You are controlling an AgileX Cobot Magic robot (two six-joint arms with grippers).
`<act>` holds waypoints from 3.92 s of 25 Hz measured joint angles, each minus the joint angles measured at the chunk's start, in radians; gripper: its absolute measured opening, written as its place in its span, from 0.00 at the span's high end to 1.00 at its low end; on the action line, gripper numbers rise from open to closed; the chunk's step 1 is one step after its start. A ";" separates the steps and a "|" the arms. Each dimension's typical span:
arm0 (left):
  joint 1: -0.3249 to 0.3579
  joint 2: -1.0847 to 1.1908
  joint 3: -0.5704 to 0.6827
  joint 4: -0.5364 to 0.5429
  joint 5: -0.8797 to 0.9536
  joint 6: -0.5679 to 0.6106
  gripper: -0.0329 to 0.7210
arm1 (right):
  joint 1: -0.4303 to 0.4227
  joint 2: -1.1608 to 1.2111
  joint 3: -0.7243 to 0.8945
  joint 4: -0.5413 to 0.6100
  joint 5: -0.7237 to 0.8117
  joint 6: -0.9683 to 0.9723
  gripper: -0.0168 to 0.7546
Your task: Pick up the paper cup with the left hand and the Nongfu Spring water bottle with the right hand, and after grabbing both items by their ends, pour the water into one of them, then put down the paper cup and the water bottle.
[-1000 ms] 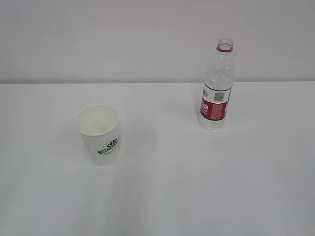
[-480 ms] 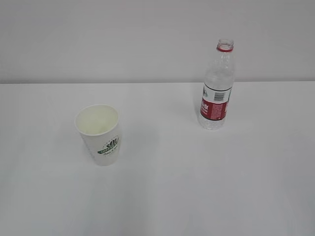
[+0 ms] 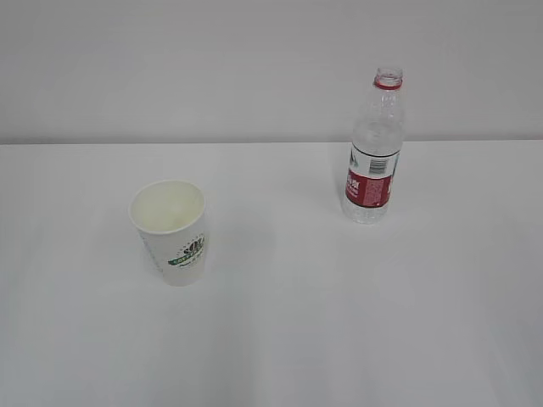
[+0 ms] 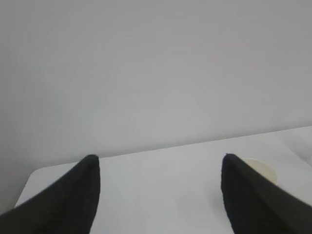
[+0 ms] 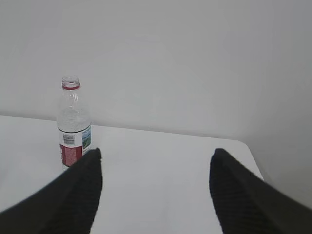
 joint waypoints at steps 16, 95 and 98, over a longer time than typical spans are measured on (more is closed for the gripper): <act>0.000 0.281 0.000 0.043 -0.279 0.000 0.22 | 0.000 0.155 0.000 0.020 -0.206 0.000 0.30; -0.010 1.305 0.002 0.096 -1.154 0.000 0.34 | 0.000 1.290 0.000 0.020 -1.232 0.032 0.30; -0.019 1.315 0.002 0.096 -1.110 0.000 0.35 | 0.000 1.316 0.000 0.020 -1.232 0.049 0.30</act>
